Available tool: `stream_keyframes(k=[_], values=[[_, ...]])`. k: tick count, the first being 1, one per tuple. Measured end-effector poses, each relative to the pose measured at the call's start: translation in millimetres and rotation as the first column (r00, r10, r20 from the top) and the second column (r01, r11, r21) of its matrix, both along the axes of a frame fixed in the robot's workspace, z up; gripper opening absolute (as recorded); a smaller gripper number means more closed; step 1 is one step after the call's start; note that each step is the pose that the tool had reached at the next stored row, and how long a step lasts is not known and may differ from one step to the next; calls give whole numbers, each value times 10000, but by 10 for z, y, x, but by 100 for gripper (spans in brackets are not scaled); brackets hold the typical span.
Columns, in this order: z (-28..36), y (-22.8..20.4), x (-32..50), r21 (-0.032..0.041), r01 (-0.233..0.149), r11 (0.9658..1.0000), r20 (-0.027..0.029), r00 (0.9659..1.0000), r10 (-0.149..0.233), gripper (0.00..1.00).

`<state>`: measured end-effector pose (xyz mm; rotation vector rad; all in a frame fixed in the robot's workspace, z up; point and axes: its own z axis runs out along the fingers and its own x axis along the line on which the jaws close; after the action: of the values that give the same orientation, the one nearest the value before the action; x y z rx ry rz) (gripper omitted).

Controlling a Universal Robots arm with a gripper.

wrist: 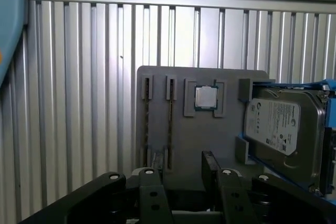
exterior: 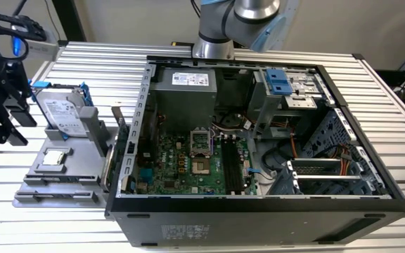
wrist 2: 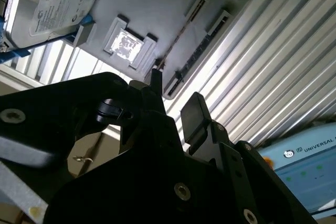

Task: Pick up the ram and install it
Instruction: 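Pick up the ram and move it above insertion slot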

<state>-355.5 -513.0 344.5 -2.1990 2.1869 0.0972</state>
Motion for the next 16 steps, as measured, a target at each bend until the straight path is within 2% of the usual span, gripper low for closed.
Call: stream_keyframes(k=[9,13,16], values=[[-105,1,0,-1,1,10000,1,10000,-1,100],[-176,0,0,0,1,10000,7,10000,-1,100],[-227,-21,0,-3,0,10000,5,10000,0,100]])
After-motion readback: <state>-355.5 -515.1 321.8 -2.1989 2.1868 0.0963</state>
